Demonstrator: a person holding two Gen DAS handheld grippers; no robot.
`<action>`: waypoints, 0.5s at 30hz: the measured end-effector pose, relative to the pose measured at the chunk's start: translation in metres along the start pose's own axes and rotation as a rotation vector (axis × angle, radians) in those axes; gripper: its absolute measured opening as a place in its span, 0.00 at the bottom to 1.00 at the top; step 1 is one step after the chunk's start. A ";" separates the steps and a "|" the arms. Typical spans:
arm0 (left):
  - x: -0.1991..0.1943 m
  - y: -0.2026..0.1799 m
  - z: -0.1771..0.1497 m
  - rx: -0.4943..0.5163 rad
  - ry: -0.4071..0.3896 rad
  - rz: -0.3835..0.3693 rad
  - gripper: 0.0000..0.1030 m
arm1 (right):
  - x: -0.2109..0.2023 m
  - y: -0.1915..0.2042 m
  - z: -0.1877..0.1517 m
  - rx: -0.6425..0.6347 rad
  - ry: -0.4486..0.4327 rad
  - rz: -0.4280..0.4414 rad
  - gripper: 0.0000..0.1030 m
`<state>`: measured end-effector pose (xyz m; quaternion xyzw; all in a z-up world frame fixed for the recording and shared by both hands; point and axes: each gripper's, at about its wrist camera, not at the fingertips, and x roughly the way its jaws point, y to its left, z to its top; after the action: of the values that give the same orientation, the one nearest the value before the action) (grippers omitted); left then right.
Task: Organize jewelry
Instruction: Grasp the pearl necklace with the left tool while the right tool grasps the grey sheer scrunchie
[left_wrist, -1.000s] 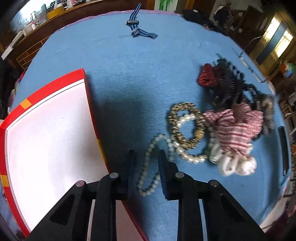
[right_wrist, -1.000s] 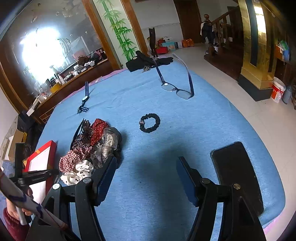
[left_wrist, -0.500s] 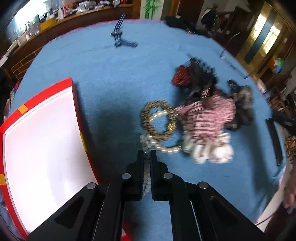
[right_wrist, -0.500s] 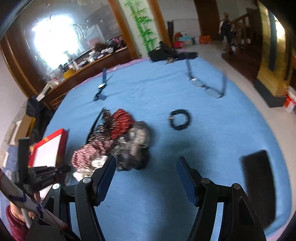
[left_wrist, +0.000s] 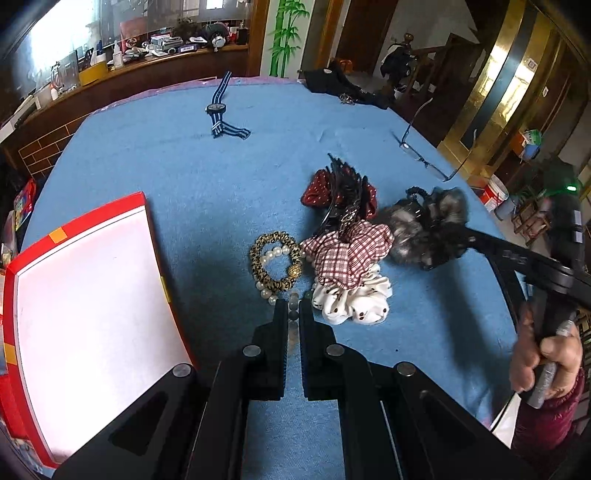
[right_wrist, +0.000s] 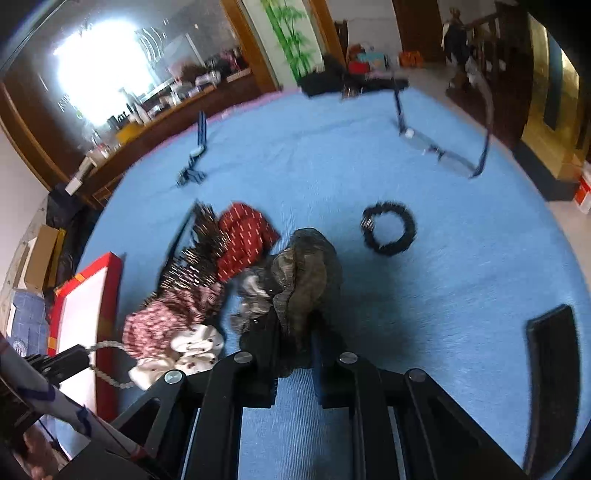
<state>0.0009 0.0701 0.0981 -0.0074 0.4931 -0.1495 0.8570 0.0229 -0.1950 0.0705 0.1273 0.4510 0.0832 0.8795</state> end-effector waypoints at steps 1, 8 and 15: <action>0.001 0.000 0.001 0.000 -0.004 -0.001 0.05 | -0.011 0.003 0.000 -0.011 -0.021 0.004 0.14; -0.015 0.003 0.002 -0.008 -0.033 0.013 0.05 | -0.050 0.029 0.000 -0.068 -0.079 0.060 0.15; -0.041 0.027 -0.004 -0.043 -0.077 0.048 0.05 | -0.055 0.071 -0.003 -0.148 -0.060 0.142 0.15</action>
<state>-0.0149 0.1071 0.1268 -0.0197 0.4628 -0.1180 0.8783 -0.0137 -0.1412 0.1318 0.0963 0.4069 0.1747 0.8914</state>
